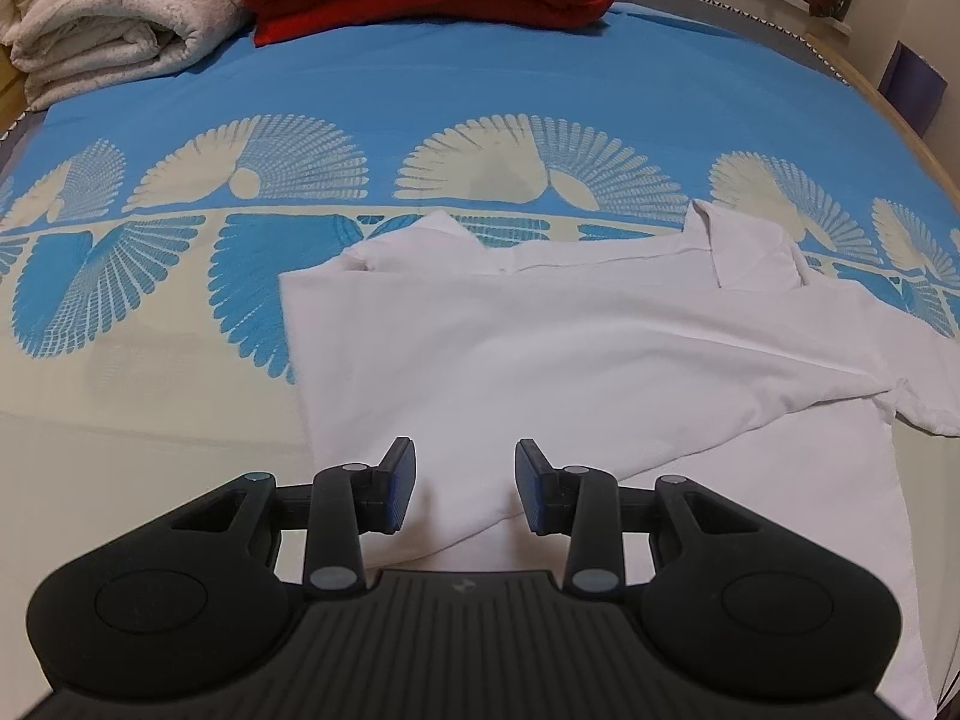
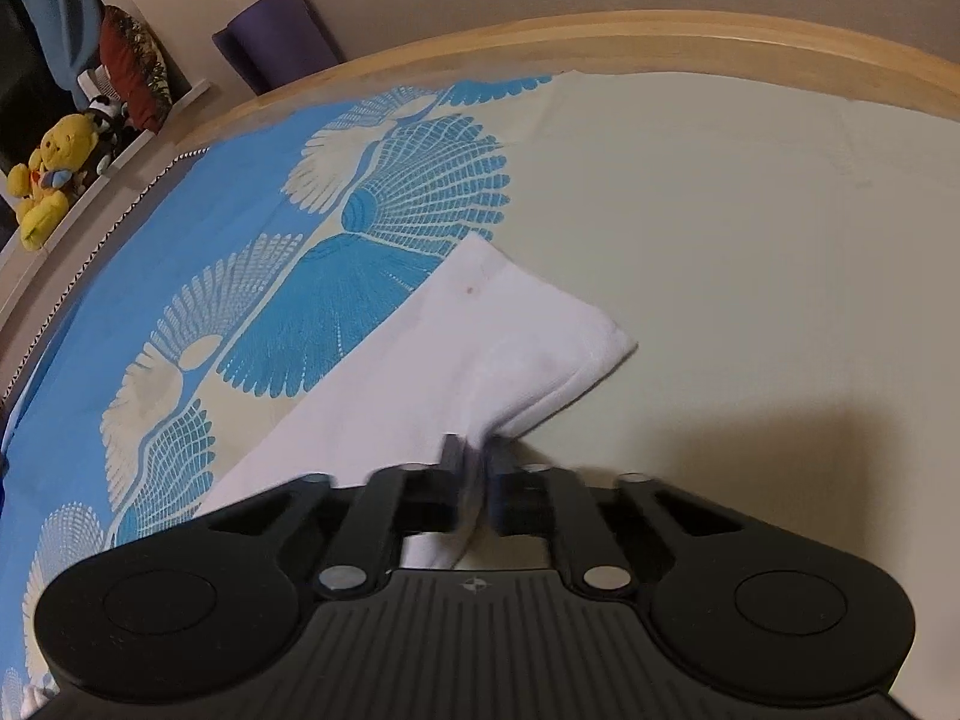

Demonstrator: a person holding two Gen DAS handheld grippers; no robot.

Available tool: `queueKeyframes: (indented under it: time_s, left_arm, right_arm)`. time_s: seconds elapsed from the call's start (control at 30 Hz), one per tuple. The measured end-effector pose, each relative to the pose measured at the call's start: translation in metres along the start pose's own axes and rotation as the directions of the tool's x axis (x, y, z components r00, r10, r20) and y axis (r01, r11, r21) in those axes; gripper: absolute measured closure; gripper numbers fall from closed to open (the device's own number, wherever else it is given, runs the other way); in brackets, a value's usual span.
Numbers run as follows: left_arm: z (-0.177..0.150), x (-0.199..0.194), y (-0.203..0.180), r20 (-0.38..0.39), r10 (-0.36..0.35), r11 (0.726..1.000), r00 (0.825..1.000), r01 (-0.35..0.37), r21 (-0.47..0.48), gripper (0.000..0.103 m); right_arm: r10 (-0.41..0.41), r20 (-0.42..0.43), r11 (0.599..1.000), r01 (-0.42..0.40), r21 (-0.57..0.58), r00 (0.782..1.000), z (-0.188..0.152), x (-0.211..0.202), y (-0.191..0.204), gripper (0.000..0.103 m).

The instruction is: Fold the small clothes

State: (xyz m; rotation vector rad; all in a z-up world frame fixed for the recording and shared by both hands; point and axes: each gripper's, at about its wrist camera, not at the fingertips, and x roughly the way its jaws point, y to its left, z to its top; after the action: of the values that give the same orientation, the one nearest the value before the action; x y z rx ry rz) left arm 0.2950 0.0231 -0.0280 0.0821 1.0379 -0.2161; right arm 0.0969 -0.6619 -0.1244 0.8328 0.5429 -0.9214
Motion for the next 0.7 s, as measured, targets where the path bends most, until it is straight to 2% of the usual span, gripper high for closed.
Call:
queueKeyframes:
  time_s: [0.13,0.23,0.3,0.37,0.4,0.47,0.53,0.6,0.63,0.67,0.7]
  left_arm:
    - [-0.002,-0.005,0.019,0.007,0.012,0.999,1.000,-0.011,-0.030,0.062]
    - [-0.004,-0.011,0.040,0.014,0.023,0.998,1.000,-0.022,-0.059,0.062]
    - [-0.007,-0.017,0.057,0.019,0.032,0.996,0.999,-0.030,-0.084,0.062]
    - [-0.009,-0.021,0.072,0.022,0.039,0.993,0.999,-0.036,-0.109,0.062]
    - [-0.011,-0.023,0.082,0.022,0.044,0.991,0.999,-0.041,-0.125,0.062]
    - [-0.013,-0.026,0.099,0.019,0.055,0.987,0.998,-0.051,-0.155,0.062]
    - [-0.014,-0.030,0.115,0.022,0.061,0.981,0.998,-0.056,-0.187,0.062]
    - [-0.016,-0.035,0.129,0.027,0.059,0.975,0.998,-0.052,-0.217,0.062]
    - [-0.016,-0.037,0.135,0.027,0.057,0.972,0.998,-0.049,-0.230,0.062]
    - [-0.017,-0.039,0.140,0.028,0.053,0.969,0.998,-0.045,-0.241,0.062]
    - [-0.017,-0.040,0.143,0.029,0.053,0.968,0.998,-0.044,-0.249,0.062]
  right_arm:
    - [-0.060,0.070,0.998,0.061,-0.003,0.996,-0.002,-0.010,0.020,0.098]
    - [-0.068,0.185,0.986,0.095,-0.139,0.980,-0.006,-0.032,0.066,0.098]
    - [0.004,0.256,0.964,0.064,-0.259,0.967,-0.017,-0.054,0.108,0.098]
    - [0.147,0.289,0.921,-0.024,-0.390,0.946,-0.036,-0.082,0.155,0.098]
    - [0.243,0.290,0.880,-0.085,-0.468,0.926,-0.052,-0.100,0.182,0.098]
    - [0.432,0.261,0.762,-0.195,-0.617,0.864,-0.092,-0.141,0.230,0.098]
    - [0.623,0.154,0.582,-0.323,-0.747,0.767,-0.148,-0.187,0.269,0.098]
    - [0.743,-0.010,0.372,-0.426,-0.824,0.669,-0.208,-0.224,0.293,0.097]
    - [0.766,-0.137,0.254,-0.492,-0.833,0.628,-0.242,-0.237,0.301,0.096]
    - [0.752,-0.264,0.157,-0.554,-0.818,0.604,-0.270,-0.242,0.305,0.092]
    - [0.675,-0.434,0.053,-0.626,-0.778,0.596,-0.306,-0.238,0.307,0.076]
